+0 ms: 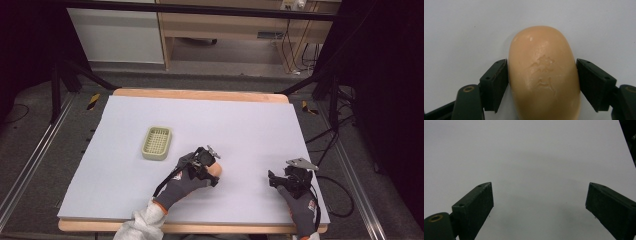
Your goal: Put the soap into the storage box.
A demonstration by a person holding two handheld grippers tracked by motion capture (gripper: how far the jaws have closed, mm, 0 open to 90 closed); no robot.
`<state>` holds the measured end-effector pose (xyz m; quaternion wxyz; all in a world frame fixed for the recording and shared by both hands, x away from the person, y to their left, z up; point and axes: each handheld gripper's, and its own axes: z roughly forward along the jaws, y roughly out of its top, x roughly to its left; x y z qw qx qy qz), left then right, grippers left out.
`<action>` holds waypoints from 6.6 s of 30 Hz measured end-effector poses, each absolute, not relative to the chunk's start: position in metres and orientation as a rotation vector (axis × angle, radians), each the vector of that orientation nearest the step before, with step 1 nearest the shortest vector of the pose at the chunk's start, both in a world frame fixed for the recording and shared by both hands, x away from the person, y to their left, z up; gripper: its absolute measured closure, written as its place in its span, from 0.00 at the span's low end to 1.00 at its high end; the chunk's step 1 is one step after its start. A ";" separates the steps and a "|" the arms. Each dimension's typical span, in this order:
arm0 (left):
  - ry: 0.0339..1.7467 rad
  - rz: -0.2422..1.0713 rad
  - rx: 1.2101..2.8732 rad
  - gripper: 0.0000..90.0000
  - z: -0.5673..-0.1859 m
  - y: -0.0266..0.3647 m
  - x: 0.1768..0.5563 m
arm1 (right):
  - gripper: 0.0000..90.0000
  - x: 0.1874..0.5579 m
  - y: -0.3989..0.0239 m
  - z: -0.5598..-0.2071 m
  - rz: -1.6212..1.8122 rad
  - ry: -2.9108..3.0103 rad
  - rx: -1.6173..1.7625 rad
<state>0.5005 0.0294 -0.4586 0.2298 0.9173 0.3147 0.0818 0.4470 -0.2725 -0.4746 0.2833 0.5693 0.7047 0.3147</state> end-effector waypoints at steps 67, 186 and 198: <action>0.891 0.292 2.437 0.35 -0.423 0.091 0.479 | 0.09 0.447 -0.273 -0.475 0.835 1.884 1.523; 1.411 0.464 2.105 0.35 -0.433 0.197 0.573 | 0.09 0.448 -0.270 -0.475 0.835 1.893 1.519; 1.421 0.467 2.104 0.35 -0.438 0.195 0.575 | 0.09 0.448 -0.270 -0.475 0.833 1.892 1.517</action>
